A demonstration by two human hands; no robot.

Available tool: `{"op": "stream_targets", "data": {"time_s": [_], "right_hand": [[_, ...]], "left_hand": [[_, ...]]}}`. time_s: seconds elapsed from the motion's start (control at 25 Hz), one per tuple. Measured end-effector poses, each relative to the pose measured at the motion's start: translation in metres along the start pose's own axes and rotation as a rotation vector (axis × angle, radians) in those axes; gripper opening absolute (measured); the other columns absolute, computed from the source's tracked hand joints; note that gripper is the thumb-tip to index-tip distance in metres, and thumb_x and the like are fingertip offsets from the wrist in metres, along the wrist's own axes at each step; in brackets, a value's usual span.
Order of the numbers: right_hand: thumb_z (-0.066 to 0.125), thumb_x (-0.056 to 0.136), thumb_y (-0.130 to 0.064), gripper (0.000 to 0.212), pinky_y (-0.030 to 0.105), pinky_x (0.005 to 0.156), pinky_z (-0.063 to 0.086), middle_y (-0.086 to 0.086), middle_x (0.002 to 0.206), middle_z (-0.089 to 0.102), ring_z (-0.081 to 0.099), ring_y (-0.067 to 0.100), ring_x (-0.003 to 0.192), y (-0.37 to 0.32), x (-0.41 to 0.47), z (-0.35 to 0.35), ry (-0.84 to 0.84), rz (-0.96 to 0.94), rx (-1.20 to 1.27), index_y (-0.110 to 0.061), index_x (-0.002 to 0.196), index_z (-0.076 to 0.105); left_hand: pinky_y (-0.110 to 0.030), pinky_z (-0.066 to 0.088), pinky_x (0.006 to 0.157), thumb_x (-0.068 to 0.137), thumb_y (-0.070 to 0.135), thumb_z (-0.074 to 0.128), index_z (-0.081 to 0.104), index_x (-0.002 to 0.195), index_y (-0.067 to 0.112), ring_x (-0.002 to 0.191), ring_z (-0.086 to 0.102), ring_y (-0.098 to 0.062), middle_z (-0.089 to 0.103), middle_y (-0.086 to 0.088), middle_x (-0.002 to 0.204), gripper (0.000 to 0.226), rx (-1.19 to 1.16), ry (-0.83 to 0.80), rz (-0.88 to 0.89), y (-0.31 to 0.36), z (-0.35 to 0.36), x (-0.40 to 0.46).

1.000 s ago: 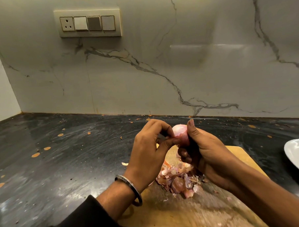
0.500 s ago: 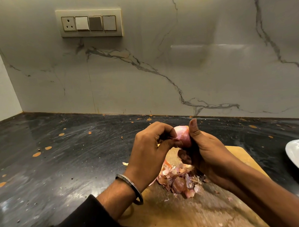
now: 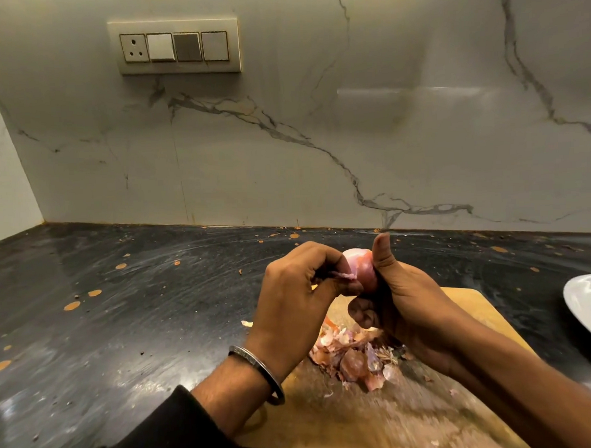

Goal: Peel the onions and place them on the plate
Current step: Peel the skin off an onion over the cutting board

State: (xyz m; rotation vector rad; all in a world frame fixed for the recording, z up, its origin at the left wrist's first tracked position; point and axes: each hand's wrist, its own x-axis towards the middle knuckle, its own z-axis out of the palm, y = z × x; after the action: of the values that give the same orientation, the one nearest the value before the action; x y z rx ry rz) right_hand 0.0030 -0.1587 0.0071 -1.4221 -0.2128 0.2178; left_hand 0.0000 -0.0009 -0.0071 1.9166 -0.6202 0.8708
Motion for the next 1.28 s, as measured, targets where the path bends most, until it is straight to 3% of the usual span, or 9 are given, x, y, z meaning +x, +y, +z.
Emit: {"op": "stream_targets", "data": {"time_s": [0.12, 0.28, 0.52, 0.76, 1.0, 1.28], "right_hand": [[0.050, 0.069, -0.076, 0.087, 0.025, 0.047, 0.049, 0.010, 0.075, 0.071, 0.060, 0.018, 0.053, 0.0020, 0.0015, -0.0006, 0.005, 0.017, 0.031, -0.003, 0.116, 0.062], [0.048, 0.065, -0.080, 0.089, 0.026, 0.047, 0.053, 0.016, 0.085, 0.074, 0.067, 0.021, 0.056, 0.0025, 0.0021, -0.0023, -0.003, 0.021, 0.009, -0.008, 0.115, 0.066], [0.046, 0.066, -0.084, 0.088, 0.025, 0.043, 0.049, 0.011, 0.076, 0.069, 0.065, 0.022, 0.055, 0.0018, 0.0003, -0.0024, -0.045, 0.093, -0.031, -0.010, 0.110, 0.067], [0.055, 0.073, -0.077, 0.070, 0.024, 0.044, 0.048, 0.010, 0.071, 0.060, 0.058, 0.020, 0.050, -0.0005, -0.0033, 0.0014, -0.102, 0.119, -0.007, -0.011, 0.094, 0.067], [0.047, 0.076, -0.081, 0.083, 0.024, 0.042, 0.049, 0.014, 0.072, 0.063, 0.058, 0.019, 0.048, -0.0025, -0.0035, -0.0013, -0.118, 0.138, 0.062, -0.011, 0.115, 0.067], [0.049, 0.072, -0.084, 0.071, 0.024, 0.046, 0.049, 0.013, 0.074, 0.063, 0.059, 0.018, 0.052, -0.0004, -0.0024, 0.0015, -0.116, 0.118, 0.043, -0.020, 0.083, 0.078]], "left_hand": [[-0.027, 0.055, 0.072, 0.083, 0.004, 0.073, 0.065, 0.088, 0.015, 0.084, 0.061, -0.008, 0.062, 0.009, 0.088, 0.015, 0.038, 0.001, 0.044, 0.0005, -0.0003, 0.0014], [-0.013, 0.052, 0.076, 0.079, 0.012, 0.079, 0.067, 0.097, 0.015, 0.091, 0.062, -0.003, 0.064, 0.010, 0.095, 0.022, 0.010, 0.030, 0.055, 0.0009, -0.0019, 0.0020], [-0.016, 0.052, 0.071, 0.081, 0.005, 0.076, 0.069, 0.091, 0.014, 0.082, 0.064, -0.005, 0.068, 0.009, 0.085, 0.015, -0.041, 0.024, 0.008, -0.0022, -0.0025, 0.0025], [-0.021, 0.052, 0.069, 0.084, -0.004, 0.068, 0.065, 0.086, 0.013, 0.083, 0.062, -0.011, 0.063, 0.005, 0.085, 0.018, -0.138, -0.025, -0.007, 0.0005, -0.0023, 0.0041], [-0.024, 0.056, 0.075, 0.083, 0.000, 0.072, 0.068, 0.093, 0.013, 0.087, 0.067, -0.011, 0.068, 0.008, 0.089, 0.017, -0.189, 0.009, 0.029, 0.0024, -0.0016, 0.0016], [-0.028, 0.055, 0.070, 0.082, 0.001, 0.073, 0.069, 0.087, 0.014, 0.082, 0.064, -0.009, 0.066, 0.008, 0.085, 0.015, -0.044, -0.007, 0.071, 0.0021, -0.0026, 0.0026]]}}
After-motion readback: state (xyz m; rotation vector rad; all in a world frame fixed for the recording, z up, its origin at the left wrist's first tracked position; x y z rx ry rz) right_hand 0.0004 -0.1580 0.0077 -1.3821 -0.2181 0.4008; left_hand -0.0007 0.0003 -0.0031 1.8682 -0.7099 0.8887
